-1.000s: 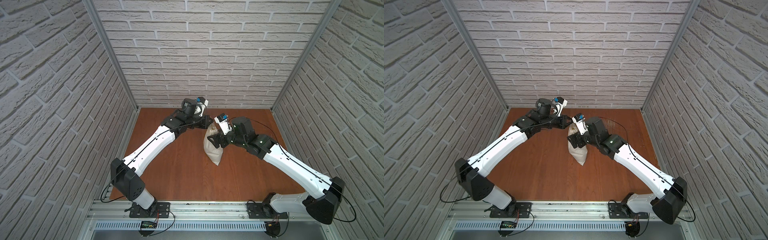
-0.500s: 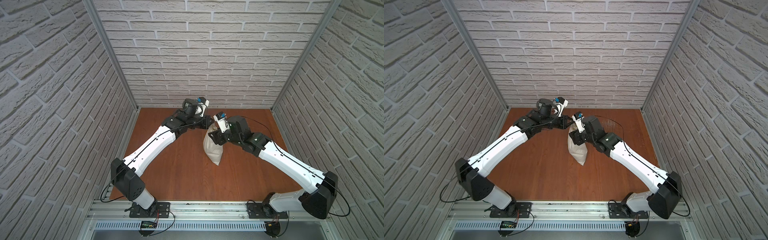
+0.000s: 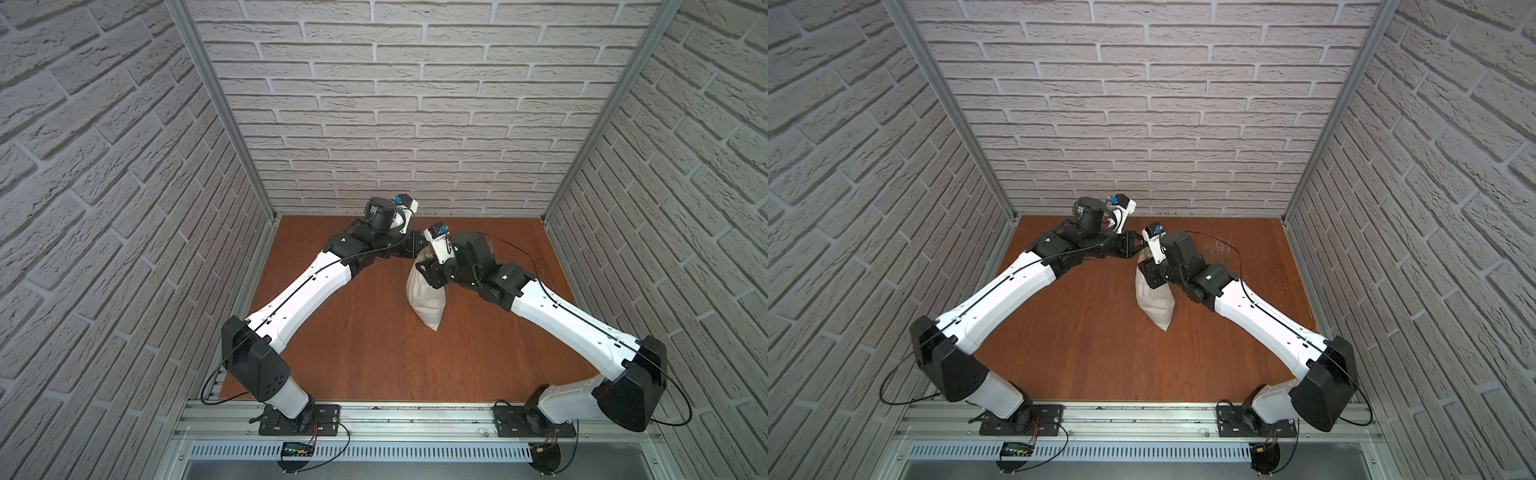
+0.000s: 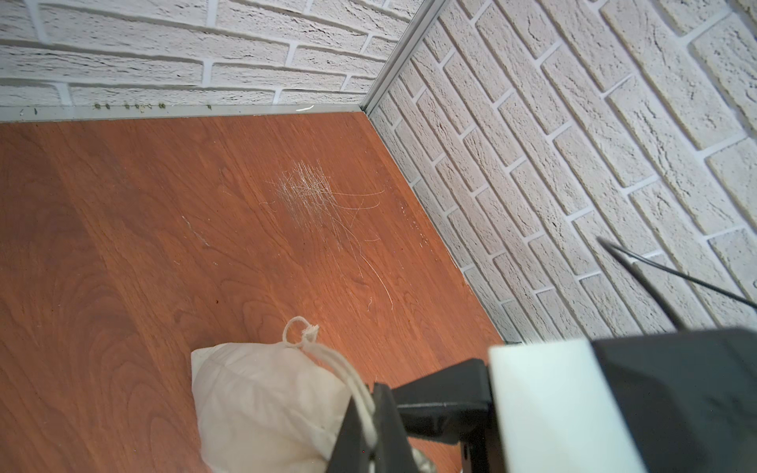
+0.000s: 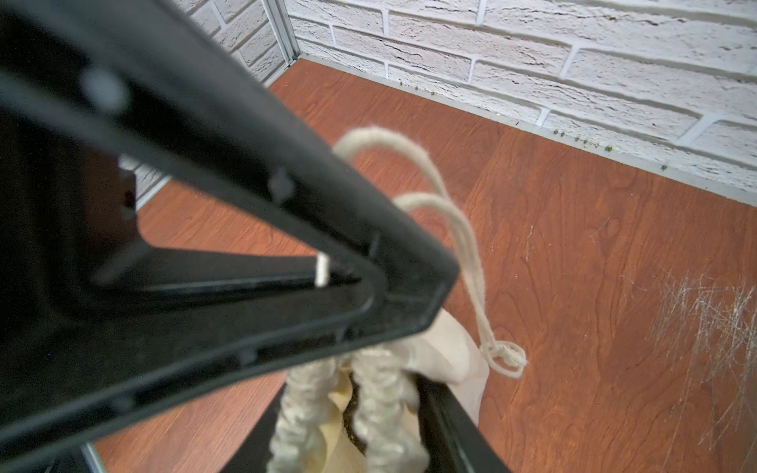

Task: Close the soil bag
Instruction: Pick up the soil bag from the center of the board.

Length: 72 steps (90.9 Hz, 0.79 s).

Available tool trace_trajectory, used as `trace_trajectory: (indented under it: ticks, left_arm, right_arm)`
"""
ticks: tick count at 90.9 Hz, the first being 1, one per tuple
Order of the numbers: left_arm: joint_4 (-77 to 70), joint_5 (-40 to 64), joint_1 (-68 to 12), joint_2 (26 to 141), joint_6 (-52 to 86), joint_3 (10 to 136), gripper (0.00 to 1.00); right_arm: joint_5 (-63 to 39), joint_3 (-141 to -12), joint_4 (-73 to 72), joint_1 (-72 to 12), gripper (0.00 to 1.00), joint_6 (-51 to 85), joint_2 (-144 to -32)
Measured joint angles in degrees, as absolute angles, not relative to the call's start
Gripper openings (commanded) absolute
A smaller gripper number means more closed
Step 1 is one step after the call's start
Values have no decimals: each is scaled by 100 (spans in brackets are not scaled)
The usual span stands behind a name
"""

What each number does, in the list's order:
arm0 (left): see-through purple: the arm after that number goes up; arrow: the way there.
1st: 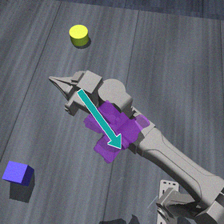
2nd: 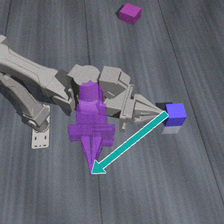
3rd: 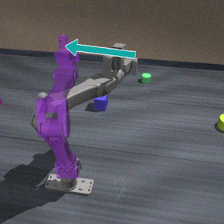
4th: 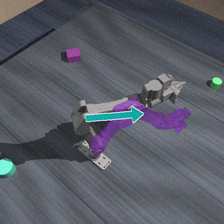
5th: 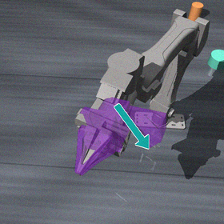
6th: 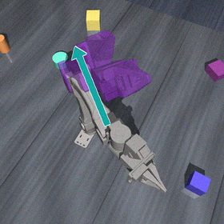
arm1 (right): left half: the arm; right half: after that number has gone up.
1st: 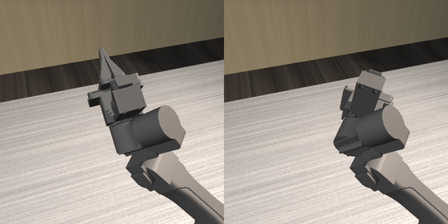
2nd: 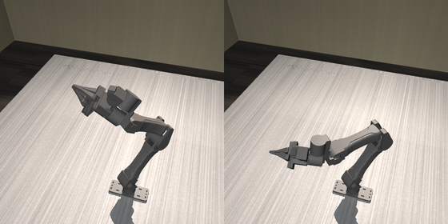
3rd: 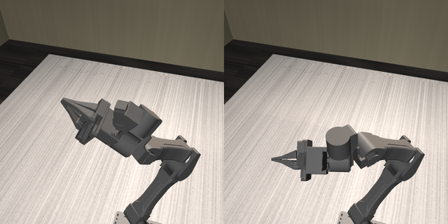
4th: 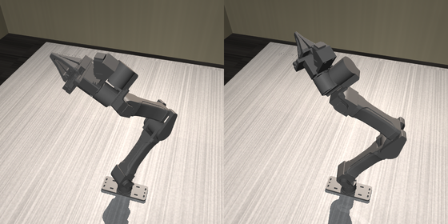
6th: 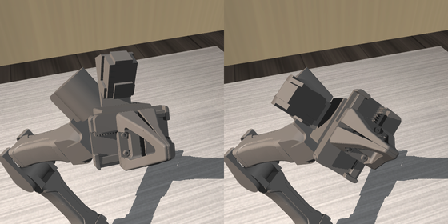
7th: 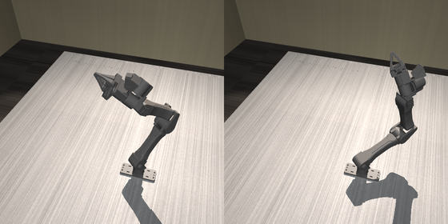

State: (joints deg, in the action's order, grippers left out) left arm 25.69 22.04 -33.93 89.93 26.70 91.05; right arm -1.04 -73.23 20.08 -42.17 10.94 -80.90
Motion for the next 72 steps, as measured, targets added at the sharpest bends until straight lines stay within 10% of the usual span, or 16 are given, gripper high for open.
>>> trace_trajectory:
  ticks: [9, 18, 37, 45, 72]
  left_arm:
    - [2571, 2196, -3393, 8993, 2670, 9105, 0]
    - [2582, 2167, -3393, 8993, 2668, 9105, 7]
    - [2567, 1968, -3350, 8827, 2665, 9056, 50]
    - [2596, 1835, -3284, 8580, 2705, 8912, 96]
    - [2534, 1586, -2976, 7618, 2711, 8152, 98]
  right_arm:
    - [-102, -7323, 1992, -4217, 5, 1127, -8119]
    - [-91, -7323, 1981, -4217, 3, 1149, -8121]
    - [-3, -7323, 1975, -4217, 3, 1164, -8121]
    - [97, -7356, 1999, -4211, 3, 1188, -8121]
    - [375, -8036, 2532, -4143, 3, 1109, -8309]
